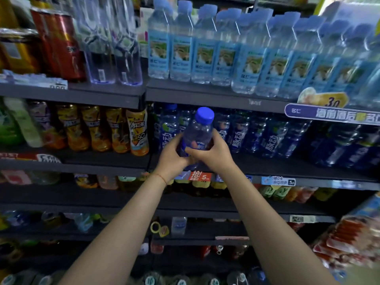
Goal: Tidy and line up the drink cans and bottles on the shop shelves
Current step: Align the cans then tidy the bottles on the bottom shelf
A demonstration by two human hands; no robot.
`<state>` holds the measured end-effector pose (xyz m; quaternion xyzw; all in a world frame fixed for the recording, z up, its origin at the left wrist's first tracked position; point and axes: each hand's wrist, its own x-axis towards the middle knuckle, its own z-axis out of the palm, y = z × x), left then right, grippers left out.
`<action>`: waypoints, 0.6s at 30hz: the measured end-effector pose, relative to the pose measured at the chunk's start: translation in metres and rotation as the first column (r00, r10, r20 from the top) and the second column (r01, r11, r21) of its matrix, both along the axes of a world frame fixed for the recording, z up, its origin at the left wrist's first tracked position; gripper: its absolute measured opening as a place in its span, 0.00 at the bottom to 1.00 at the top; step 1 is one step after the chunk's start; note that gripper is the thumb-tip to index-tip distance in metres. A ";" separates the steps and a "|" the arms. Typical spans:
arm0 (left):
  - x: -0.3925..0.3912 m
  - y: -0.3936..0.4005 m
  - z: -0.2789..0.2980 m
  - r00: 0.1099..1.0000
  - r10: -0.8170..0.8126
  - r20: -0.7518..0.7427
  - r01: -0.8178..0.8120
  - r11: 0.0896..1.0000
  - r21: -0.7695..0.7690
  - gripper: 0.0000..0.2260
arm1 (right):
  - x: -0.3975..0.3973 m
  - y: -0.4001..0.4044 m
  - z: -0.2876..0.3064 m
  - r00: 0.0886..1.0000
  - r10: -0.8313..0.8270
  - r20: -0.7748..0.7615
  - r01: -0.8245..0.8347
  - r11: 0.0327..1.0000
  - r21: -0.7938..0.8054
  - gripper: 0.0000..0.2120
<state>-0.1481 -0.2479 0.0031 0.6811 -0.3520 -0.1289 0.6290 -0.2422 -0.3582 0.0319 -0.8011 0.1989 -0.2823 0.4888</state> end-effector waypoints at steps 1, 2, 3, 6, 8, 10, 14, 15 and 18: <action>0.004 -0.011 -0.001 1.000 -0.012 0.020 0.012 1.000 0.005 0.28 | 0.002 -0.007 -0.004 0.999 -0.037 0.028 0.037 0.999 -0.011 0.28; 0.006 -0.022 -0.002 0.999 -0.027 0.043 0.026 0.999 0.024 0.28 | 0.005 -0.013 -0.007 0.996 -0.073 0.046 0.074 0.997 -0.014 0.29; 0.009 -0.031 -0.004 0.998 -0.039 0.057 0.037 0.998 0.043 0.28 | 0.007 -0.019 -0.012 0.992 -0.118 0.050 0.119 0.993 -0.018 0.30; 0.011 -0.057 -0.017 0.998 -0.056 -0.011 0.057 0.993 0.102 0.22 | 0.008 -0.037 -0.022 0.975 -0.221 0.015 0.221 0.975 -0.015 0.32; 0.006 -0.072 -0.028 0.993 -0.086 -0.079 0.096 0.986 0.134 0.20 | 0.006 -0.052 -0.027 0.967 -0.249 -0.044 0.249 0.968 -0.009 0.33; -0.002 -0.087 -0.032 0.984 -0.108 -0.144 0.128 0.982 0.136 0.20 | 0.001 -0.069 -0.032 0.954 -0.286 -0.093 0.285 0.958 -0.021 0.33; -0.019 -0.115 -0.025 0.967 -0.113 -0.229 0.145 0.981 0.130 0.20 | -0.006 -0.106 -0.031 0.930 -0.339 -0.146 0.338 0.941 -0.029 0.34; -0.022 -0.122 -0.025 0.965 -0.102 -0.240 0.138 0.980 0.140 0.21 | -0.009 -0.114 -0.030 0.927 -0.335 -0.168 0.336 0.942 -0.025 0.33; -0.031 -0.138 -0.025 0.962 -0.061 -0.268 0.109 0.980 0.168 0.23 | -0.014 -0.135 -0.031 0.943 -0.275 -0.190 0.270 0.962 -0.051 0.32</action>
